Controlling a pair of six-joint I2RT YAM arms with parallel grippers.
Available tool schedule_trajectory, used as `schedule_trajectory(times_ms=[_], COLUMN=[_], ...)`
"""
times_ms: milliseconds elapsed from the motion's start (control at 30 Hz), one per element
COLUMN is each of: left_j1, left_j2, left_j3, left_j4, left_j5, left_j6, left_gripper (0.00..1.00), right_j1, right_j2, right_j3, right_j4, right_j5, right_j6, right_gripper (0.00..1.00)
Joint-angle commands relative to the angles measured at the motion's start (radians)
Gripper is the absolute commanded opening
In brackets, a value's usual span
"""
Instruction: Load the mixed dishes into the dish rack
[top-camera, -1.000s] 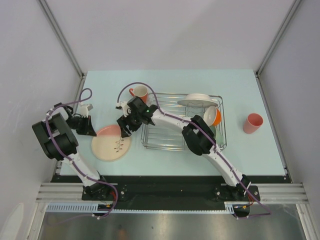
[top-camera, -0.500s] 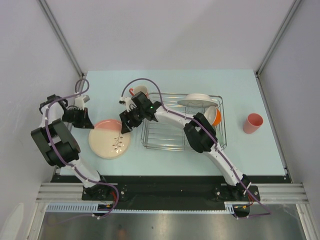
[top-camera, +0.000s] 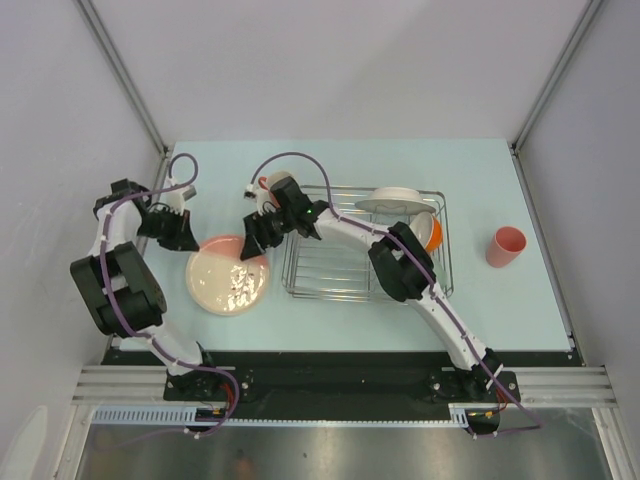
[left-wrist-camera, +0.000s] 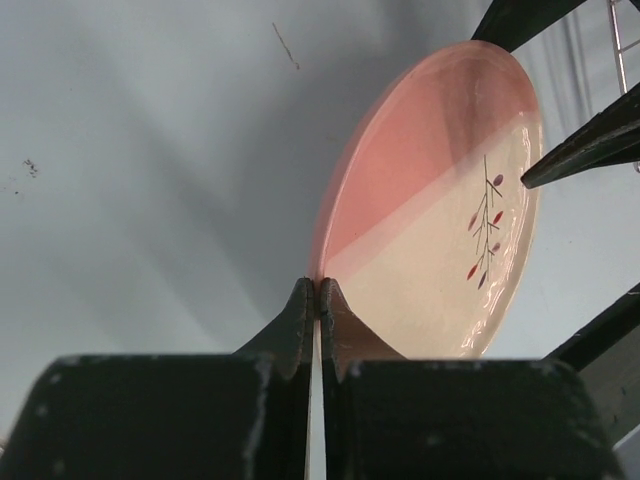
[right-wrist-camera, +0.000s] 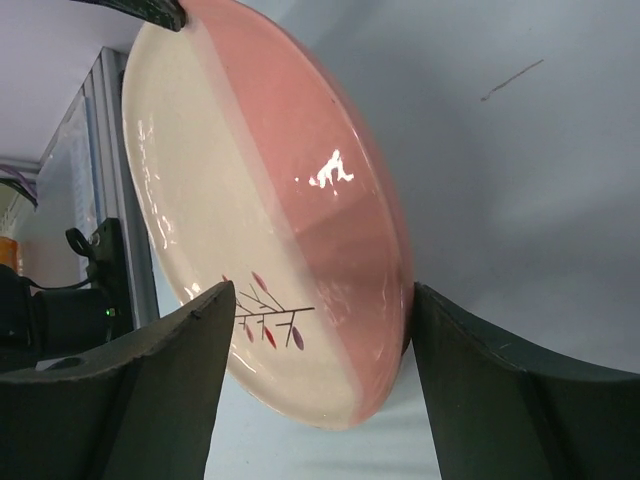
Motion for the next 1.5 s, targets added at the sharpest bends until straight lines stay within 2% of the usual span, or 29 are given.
schedule_trajectory(times_ms=[0,167,333,700,767,800,833,900,967,1000,1133,1167,1200,1233,1267,1300,1333,1467], left_j1=[-0.052,-0.061,-0.078,-0.170,-0.174,-0.174,-0.173,-0.174,-0.174,-0.174,-0.173,-0.173,-0.174,-0.173,-0.174,-0.165,-0.158,-0.055], left_j2=[-0.017,0.005,0.028,0.034,0.025,0.025,0.023,0.017,0.013,0.011,0.000,-0.006,-0.010,-0.013,-0.018,-0.029,-0.036,-0.044], left_j3=[0.004,0.031,0.041,0.012,0.013,0.013,0.013,0.012,0.015,0.021,0.038,0.041,0.047,0.051,0.061,0.065,0.064,0.097], left_j4=[0.025,0.036,0.068,0.185,0.194,0.194,0.197,0.200,0.203,0.206,0.200,0.196,0.185,0.176,0.166,0.141,0.139,0.122], left_j5=[0.090,0.095,0.109,0.152,0.162,0.165,0.166,0.158,0.158,0.162,0.179,0.178,0.170,0.163,0.147,0.143,0.139,0.204], left_j6=[-0.037,-0.047,-0.072,-0.178,-0.192,-0.195,-0.195,-0.193,-0.196,-0.205,-0.227,-0.230,-0.230,-0.230,-0.222,-0.212,-0.210,-0.251], left_gripper=[0.00,0.00,0.00,0.00,0.00,0.00,0.00,0.00,0.00,0.00,0.00,0.02,0.10,0.35,0.50,0.68,0.99,1.00], right_j1=[0.012,0.015,0.025,0.041,0.039,0.039,0.036,0.035,0.033,0.033,0.033,0.033,0.035,0.036,0.035,0.035,0.036,0.033], right_j2=[0.030,0.045,0.044,0.047,0.044,0.042,0.041,0.038,0.032,0.029,0.010,-0.002,-0.005,-0.013,-0.017,-0.031,-0.037,-0.085], right_j3=[-0.006,0.003,0.009,0.029,0.028,0.028,0.028,0.029,0.029,0.031,0.037,0.041,0.058,0.072,0.084,0.098,0.141,0.207], right_j4=[0.089,0.112,0.109,0.126,0.126,0.123,0.121,0.113,0.107,0.100,0.058,0.034,0.017,-0.005,-0.047,-0.070,-0.095,-0.213], right_j5=[-0.093,-0.129,-0.151,-0.171,-0.171,-0.171,-0.169,-0.171,-0.169,-0.165,-0.146,-0.140,-0.125,-0.113,-0.099,-0.075,-0.058,0.024], right_j6=[0.047,0.078,0.078,0.133,0.132,0.132,0.132,0.130,0.126,0.118,0.067,0.058,0.043,0.002,-0.021,-0.041,-0.092,-0.190], right_gripper=[0.72,0.64,0.50,0.48,0.42,0.38,0.30,0.24,0.13,0.00,0.00,0.00,0.00,0.00,0.00,0.00,0.00,0.00])
